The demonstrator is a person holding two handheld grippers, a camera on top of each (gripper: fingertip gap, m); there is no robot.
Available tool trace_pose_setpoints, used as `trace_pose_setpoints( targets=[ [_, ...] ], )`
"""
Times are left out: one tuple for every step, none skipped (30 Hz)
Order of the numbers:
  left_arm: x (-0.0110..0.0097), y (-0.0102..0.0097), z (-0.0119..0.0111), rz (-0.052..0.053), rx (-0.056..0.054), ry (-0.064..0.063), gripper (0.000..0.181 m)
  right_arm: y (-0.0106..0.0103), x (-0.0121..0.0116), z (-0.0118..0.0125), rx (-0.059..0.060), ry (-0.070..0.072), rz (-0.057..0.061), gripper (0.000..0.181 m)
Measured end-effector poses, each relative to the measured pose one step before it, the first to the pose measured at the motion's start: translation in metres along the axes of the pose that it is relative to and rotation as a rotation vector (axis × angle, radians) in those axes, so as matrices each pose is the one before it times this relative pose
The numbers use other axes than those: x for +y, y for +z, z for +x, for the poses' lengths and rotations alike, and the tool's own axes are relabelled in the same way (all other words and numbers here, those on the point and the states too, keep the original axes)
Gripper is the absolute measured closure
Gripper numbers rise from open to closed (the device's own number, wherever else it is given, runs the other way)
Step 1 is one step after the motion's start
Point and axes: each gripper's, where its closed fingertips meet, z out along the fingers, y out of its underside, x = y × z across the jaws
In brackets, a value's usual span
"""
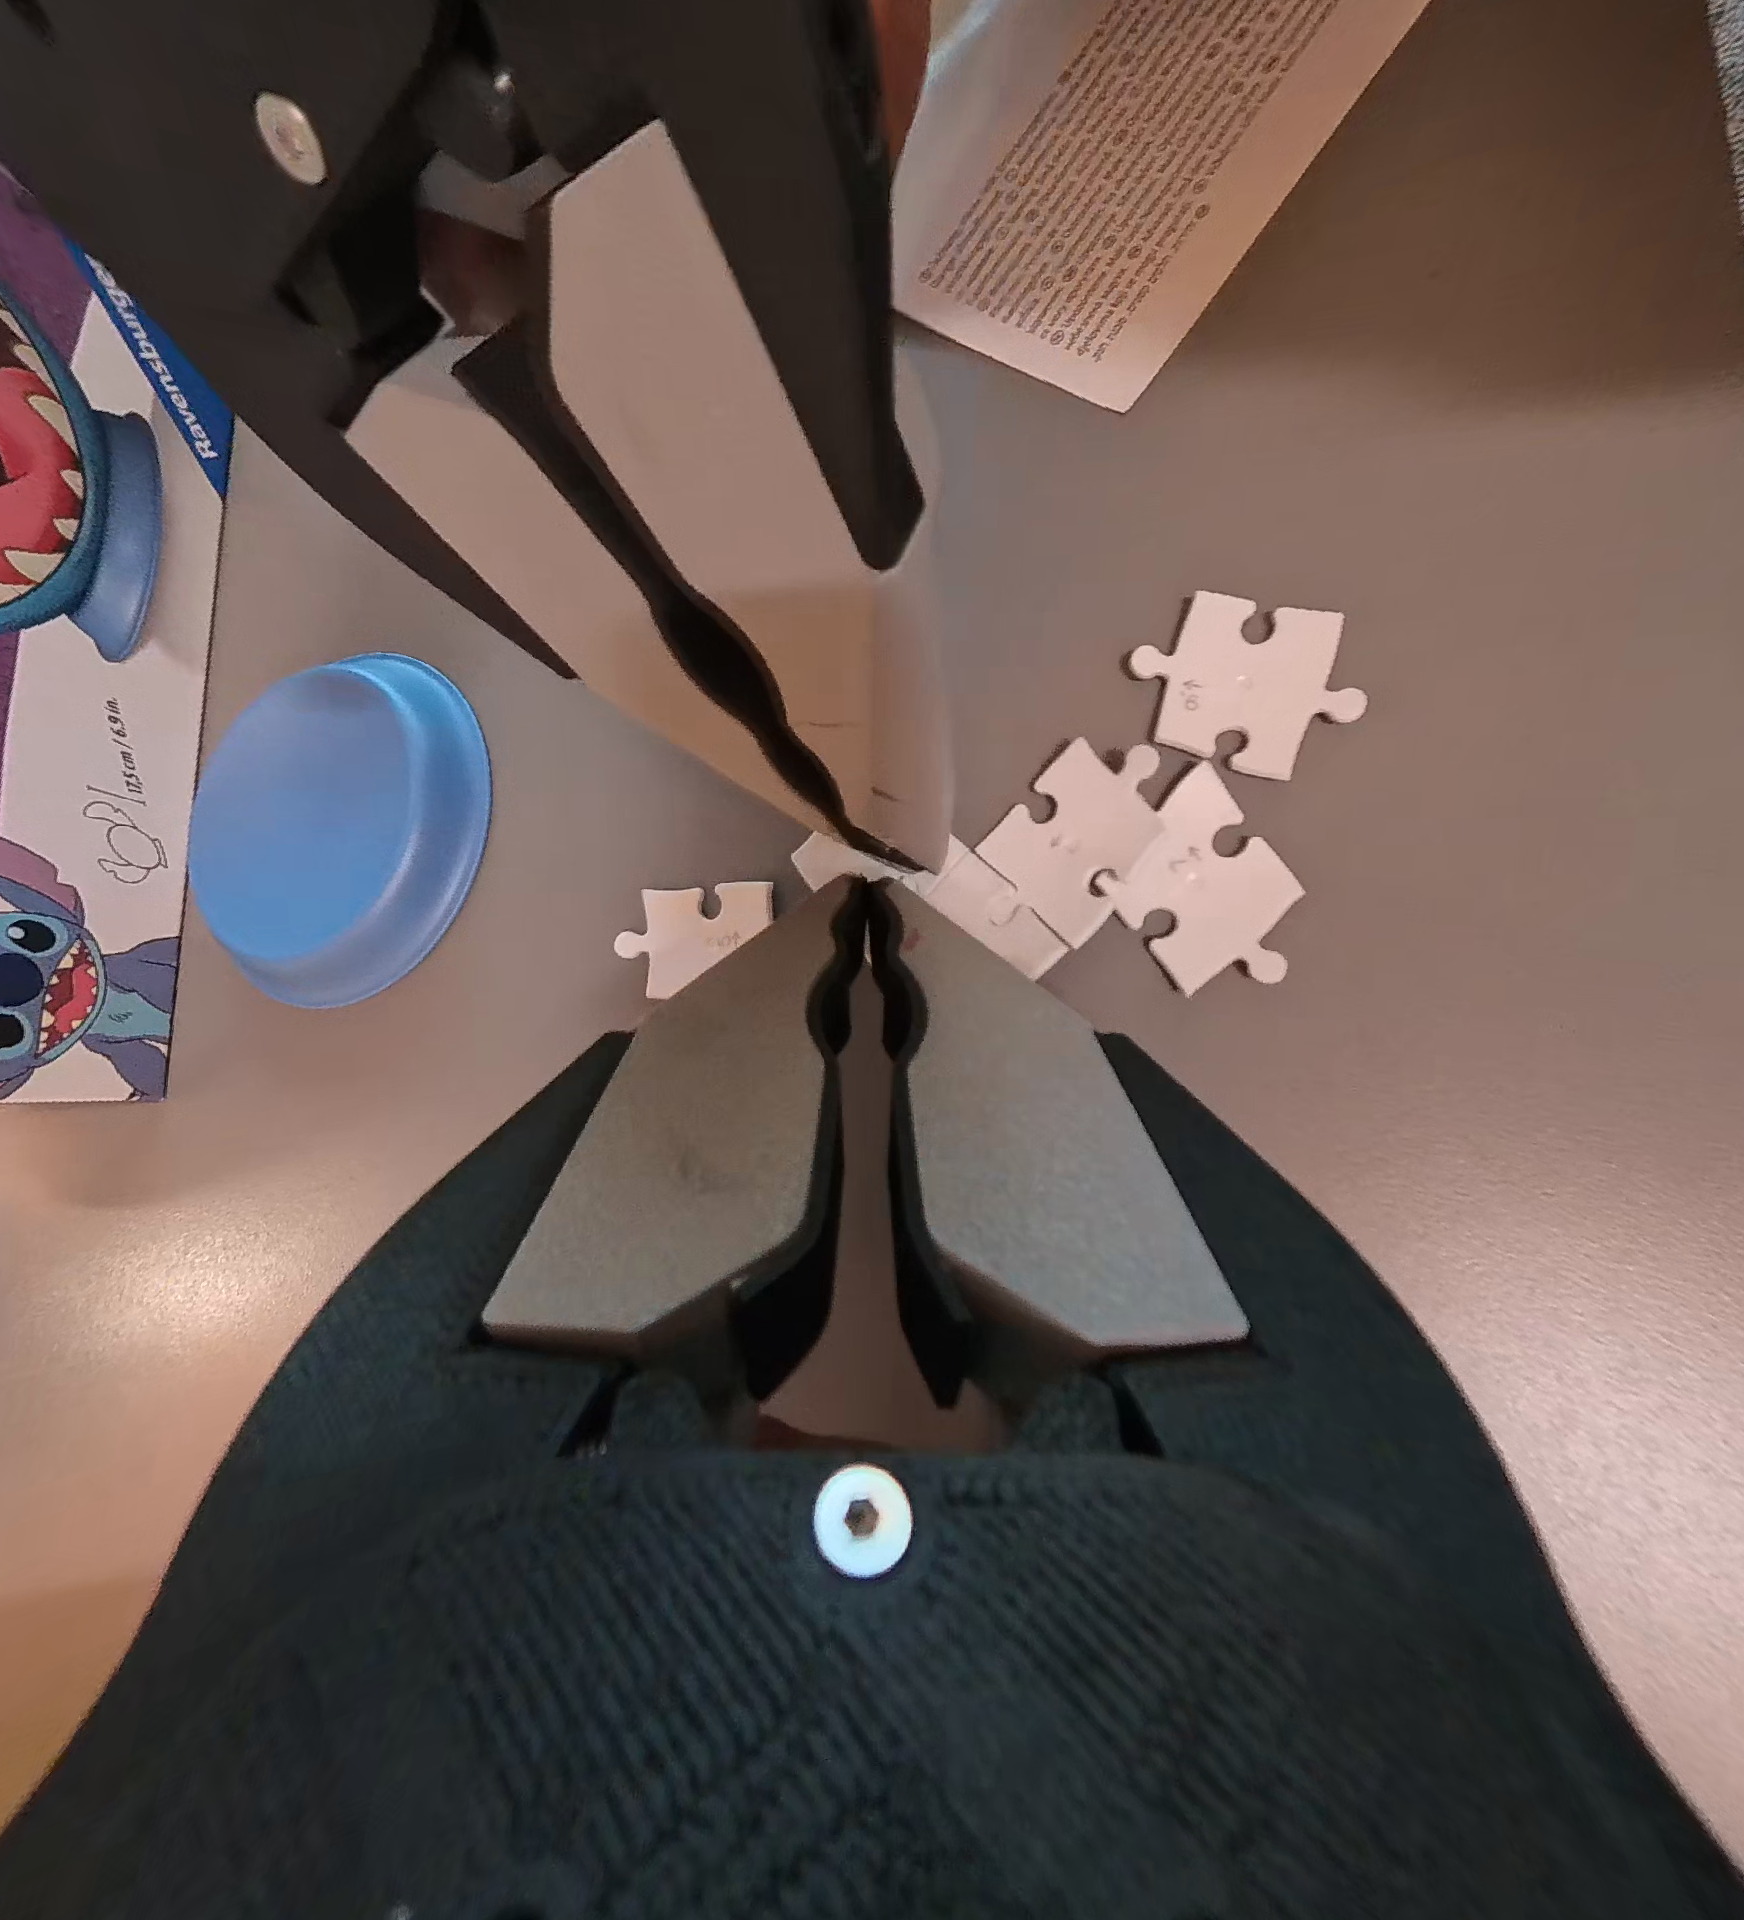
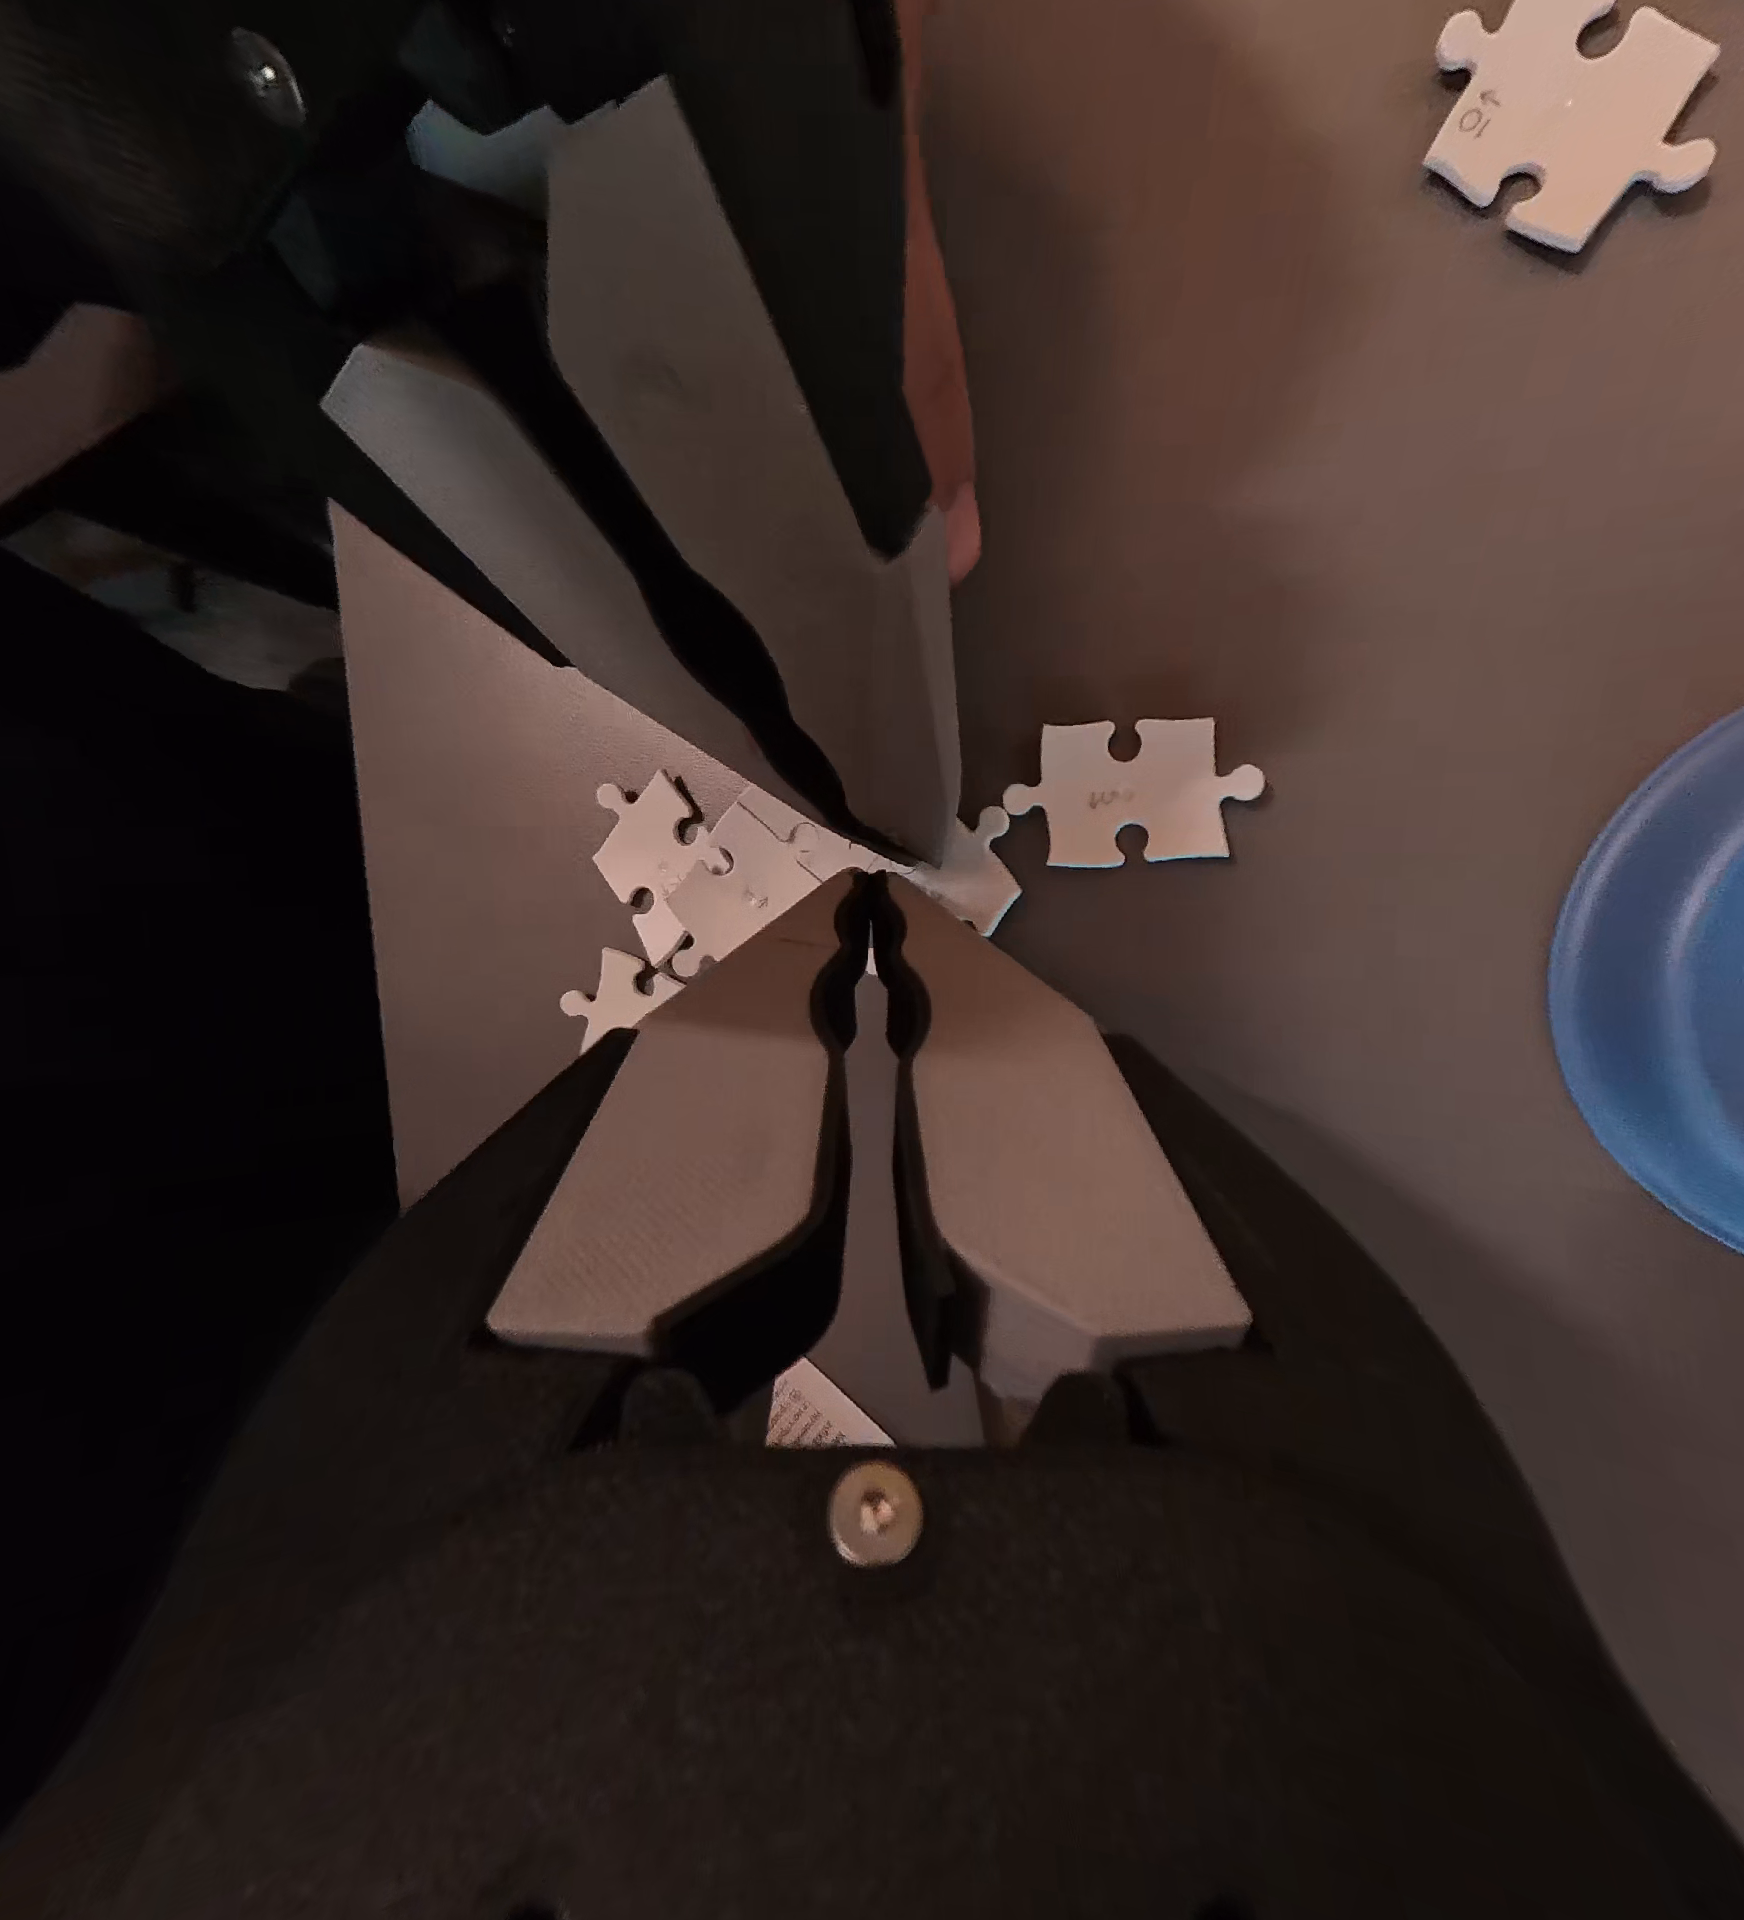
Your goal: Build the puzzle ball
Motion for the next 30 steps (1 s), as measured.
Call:
trace_pose_setpoints(
  targets=[
    [-0.00006, -0.00011, 0.00002, 0.0011, 0.0007, -0.0002, 0.181, 0.00008, 0.00004, -0.00002, 0.01, -0.0068, -0.0009, 0.181],
    [-0.00002, -0.0001, 0.00033, 0.0014, 0.0022, 0.0013, 0.181, -0.00024, 0.00012, 0.00023, 0.0027, -0.0002, 0.001, 0.181],
    [-0.00001, -0.00045, 0.00062, 0.0021, 0.0044, 0.0019, 0.181, -0.00039, 0.00014, 0.00066, 0.0, 0.0029, 0.0031, 0.181],
    [-0.00005, -0.00035, 0.0008, 0.0034, 0.0055, 0.0013, 0.181, -0.00055, 0.00003, 0.0012, 0.0012, 0.0013, 0.0059, 0.181],
    [-0.00008, -0.00033, 0.00077, 0.0036, 0.0059, 0.0025, 0.181, -0.00045, -0.0003, 0.0013, 0.0026, -0.0002, 0.0096, 0.181],
    [-0.0001, -0.0002, 0.00045, 0.0046, 0.0034, 0.0009, 0.181, -0.00024, -0.00011, 0.00063, -0.0014, 0.0024, 0.0098, 0.181],
    [0.00009, 0.00004, 0.00001, 0.0013, 0.0016, -0.004, 0.181, -0.00024, 0.00004, 0.00007, -0.0024, 0.0056, 0.0065, 0.181],
    [0.00001, 0.00012, -0.00012, 0.0019, 0.0016, -0.0034, 0.181, -0.00012, -0.00001, 0.00002, 0.0022, 0.0031, 0.0029, 0.181],
    [-0.00006, -0.00005, 0.00008, 0.0015, 0.0006, 0.0004, 0.181, -0.00008, -0.00008, 0.00018, 0.0086, -0.0043, -0.0001, 0.181],
    [0.00028, -0.00005, 0.0002, 0.0002, 0.0002, 0.0046, 0.181, -0.00063, 0.00008, 0.0003, 0.0126, -0.0089, -0.0031, 0.181],
    [0.0001, -0.0002, 0.00057, 0.0006, 0.0006, 0.0056, 0.181, -0.00163, -0.00004, -0.00025, 0.0075, -0.0074, -0.0027, 0.181],
    [0.00008, -0.00058, 0.00077, 0.0015, 0.0043, 0.0023, 0.181, -0.00344, -0.00175, -0.00151, -0.0061, -0.0002, 0.0117, 0.181],
    [-0.00042, -0.0006, 0.00034, 0.0056, 0.0028, -0.0014, 0.181, -0.0057, -0.00414, -0.00214, -0.0173, 0.0091, 0.0325, 0.181],
    [-0.00085, -0.00105, -0.0004, 0.008, -0.0001, -0.0022, 0.181, -0.00725, -0.00561, -0.00198, -0.0227, 0.0161, 0.0463, 0.181],
    [-0.00123, -0.00118, -0.00098, 0.0102, -0.0028, -0.0028, 0.181, -0.00801, -0.00559, -0.00066, -0.0217, 0.0211, 0.0495, 0.181],
    [-0.00152, -0.00142, -0.00143, 0.0123, -0.0047, -0.0029, 0.181, -0.00789, -0.00474, 0.00112, -0.0159, 0.0249, 0.046, 0.181],
    [-0.00209, -0.00155, -0.00191, 0.0157, -0.0077, -0.0029, 0.181, -0.00726, -0.00367, 0.00259, -0.01, 0.0266, 0.0411, 0.181],
    [-0.00238, -0.00167, -0.00298, 0.018, -0.0134, -0.0029, 0.181, -0.0063, -0.00203, 0.00325, -0.0085, 0.0271, 0.0338, 0.181],
    [-0.00215, -0.00176, -0.00398, 0.0174, -0.0183, -0.0042, 0.181, -0.0053, -0.00069, 0.00287, -0.0101, 0.0249, 0.0258, 0.181],
    [-0.00147, -0.00157, -0.00381, 0.0137, -0.017, -0.0052, 0.181, -0.00469, 0.00025, 0.00295, -0.008, 0.0207, 0.0204, 0.181],
    [-0.00078, -0.00134, -0.00428, 0.0104, -0.0187, -0.0057, 0.181, -0.00419, 0.00103, 0.00326, -0.0023, 0.0161, 0.0154, 0.181],
    [-0.00048, -0.00088, -0.00529, 0.0077, -0.0249, -0.0055, 0.181, -0.00414, 0.00111, 0.00456, 0.0085, 0.0131, 0.0135, 0.18],
    [-0.00009, -0.00027, -0.00612, 0.0053, -0.0303, -0.0052, 0.181, -0.00405, 0.00146, 0.00546, 0.0154, 0.0093, 0.0098, 0.177],
    [0.00032, 0.00015, -0.00608, 0.0029, -0.0307, -0.0055, 0.181, -0.00409, 0.00195, 0.00638, 0.0214, 0.0064, 0.0051, 0.177],
    [0.00086, 0.00063, -0.00636, -0.0009, -0.0318, -0.0073, 0.181, -0.00431, 0.00163, 0.00654, 0.0243, 0.0053, 0.0062, 0.177],
    [0.0016, 0.00097, -0.00581, -0.0047, -0.0292, -0.0079, 0.181, -0.00435, 0.0011, 0.00566, 0.0211, 0.0043, 0.0076, 0.176],
    [0.00176, 0.00116, -0.00459, -0.0052, -0.0234, -0.0045, 0.181, -0.00435, 0.00129, 0.00568, 0.0213, 0.0031, 0.0047, 0.176],
    [0.00177, 0.00121, -0.00525, -0.0051, -0.0298, -0.0015, 0.181, -0.0045, 0.00144, 0.00684, 0.0291, 0.0015, 0.0036, 0.176],
    [0.00215, 0.0014, -0.007, -0.0086, -0.0405, -0.0027, 0.181, -0.0045, 0.00147, 0.0076, 0.0355, 0.0007, 0.0044, 0.175],
    [0.0028, 0.00128, -0.00722, -0.0126, -0.0413, -0.0046, 0.181, -0.00476, 0.00125, 0.0066, 0.0298, 0.0006, 0.0048, 0.174]
  ],
)
